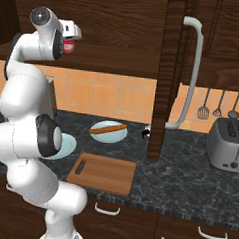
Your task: From the different types of pastries on the counter, select a croissant and place it on the cutting board. Then retrieve a jar of jam from the cabinet and place it alongside the croissant on the cutting board.
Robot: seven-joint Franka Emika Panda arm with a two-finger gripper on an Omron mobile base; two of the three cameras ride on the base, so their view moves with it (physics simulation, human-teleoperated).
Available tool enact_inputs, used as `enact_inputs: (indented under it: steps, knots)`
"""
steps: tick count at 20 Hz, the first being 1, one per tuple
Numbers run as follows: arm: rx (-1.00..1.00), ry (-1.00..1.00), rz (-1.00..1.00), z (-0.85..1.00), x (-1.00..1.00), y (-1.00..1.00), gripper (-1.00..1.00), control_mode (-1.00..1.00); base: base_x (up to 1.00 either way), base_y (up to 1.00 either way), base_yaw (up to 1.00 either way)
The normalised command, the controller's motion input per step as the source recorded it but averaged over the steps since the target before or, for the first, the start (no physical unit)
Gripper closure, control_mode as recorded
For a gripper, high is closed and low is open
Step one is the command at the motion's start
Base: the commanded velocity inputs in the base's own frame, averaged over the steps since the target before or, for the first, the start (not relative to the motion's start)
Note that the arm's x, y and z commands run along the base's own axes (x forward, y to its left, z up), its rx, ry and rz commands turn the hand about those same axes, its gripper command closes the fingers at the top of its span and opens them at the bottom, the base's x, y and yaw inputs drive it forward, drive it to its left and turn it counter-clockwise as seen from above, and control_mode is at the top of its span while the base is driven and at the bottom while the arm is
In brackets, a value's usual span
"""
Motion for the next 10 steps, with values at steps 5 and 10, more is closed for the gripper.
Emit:
enact_inputs:
  steps: [5,10]
  knots:
    - [0.07,0.14,0.00,0.00,0.02,0.00,-1.00,-1.00,0.00,0.00,0.00]
    - [0.05,0.07,-0.01,-0.01,0.18,0.00,-1.00,-1.00,0.00,0.00,0.00]
